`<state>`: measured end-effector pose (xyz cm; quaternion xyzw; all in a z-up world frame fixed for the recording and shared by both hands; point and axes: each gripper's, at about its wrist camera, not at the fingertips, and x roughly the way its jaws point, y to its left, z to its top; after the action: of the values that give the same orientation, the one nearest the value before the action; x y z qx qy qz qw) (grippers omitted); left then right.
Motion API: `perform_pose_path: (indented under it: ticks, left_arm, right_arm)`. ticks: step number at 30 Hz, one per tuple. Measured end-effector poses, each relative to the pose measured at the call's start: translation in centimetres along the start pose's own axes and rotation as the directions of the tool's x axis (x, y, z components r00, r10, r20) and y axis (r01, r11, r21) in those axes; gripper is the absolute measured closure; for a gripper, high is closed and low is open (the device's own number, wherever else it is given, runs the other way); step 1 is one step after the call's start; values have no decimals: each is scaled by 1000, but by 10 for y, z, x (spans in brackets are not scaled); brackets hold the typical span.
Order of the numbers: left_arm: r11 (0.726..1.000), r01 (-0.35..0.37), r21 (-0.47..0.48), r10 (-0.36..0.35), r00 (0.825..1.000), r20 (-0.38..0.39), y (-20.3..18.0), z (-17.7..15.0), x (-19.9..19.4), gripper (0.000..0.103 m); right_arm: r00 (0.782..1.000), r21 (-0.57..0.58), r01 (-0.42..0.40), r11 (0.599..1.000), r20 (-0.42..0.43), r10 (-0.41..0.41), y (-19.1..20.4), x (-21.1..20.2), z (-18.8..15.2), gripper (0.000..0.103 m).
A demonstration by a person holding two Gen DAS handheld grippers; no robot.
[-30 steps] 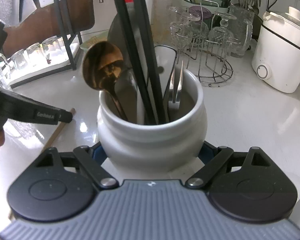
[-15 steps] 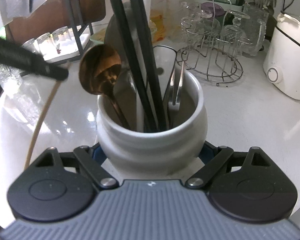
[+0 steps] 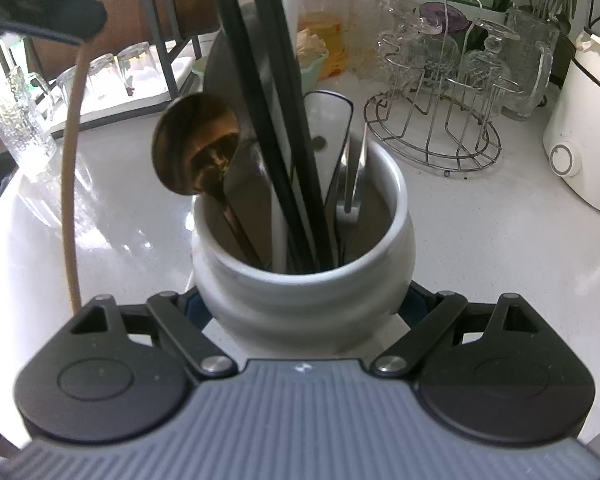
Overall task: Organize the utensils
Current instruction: 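Lift the wooden chopstick with the left tool over the white jar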
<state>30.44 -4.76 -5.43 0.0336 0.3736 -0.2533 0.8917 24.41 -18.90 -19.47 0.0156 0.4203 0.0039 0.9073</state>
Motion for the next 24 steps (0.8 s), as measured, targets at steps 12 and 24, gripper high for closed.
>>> perform_pose_path:
  ticks: [12, 24]
  left_arm:
    - [997, 80, 9, -81, 996, 48, -13, 5, -30, 96]
    - [988, 152, 29, -154, 984, 93, -26, 25, -62, 96]
  right_arm:
    - [1000, -13, -13, 1000, 7, 13, -4, 5, 5, 11]
    - [1000, -12, -15, 1000, 21, 15, -7, 7, 6, 11]
